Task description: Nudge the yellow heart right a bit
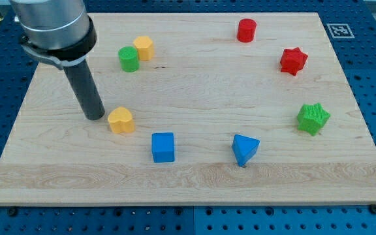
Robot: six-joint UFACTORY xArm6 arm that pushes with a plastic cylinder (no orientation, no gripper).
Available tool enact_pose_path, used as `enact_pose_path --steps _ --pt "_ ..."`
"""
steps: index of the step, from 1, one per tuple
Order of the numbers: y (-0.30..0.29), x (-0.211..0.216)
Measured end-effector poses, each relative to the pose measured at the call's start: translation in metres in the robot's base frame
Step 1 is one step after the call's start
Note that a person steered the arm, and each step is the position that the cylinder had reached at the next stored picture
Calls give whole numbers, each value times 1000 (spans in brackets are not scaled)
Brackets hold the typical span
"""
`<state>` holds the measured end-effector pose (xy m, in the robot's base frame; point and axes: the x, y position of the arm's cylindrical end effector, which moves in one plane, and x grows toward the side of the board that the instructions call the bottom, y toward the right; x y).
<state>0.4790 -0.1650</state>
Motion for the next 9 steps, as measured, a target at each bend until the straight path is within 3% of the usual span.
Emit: enact_pose_path --steps 3,9 --pt "1 31" --pt "22 34"
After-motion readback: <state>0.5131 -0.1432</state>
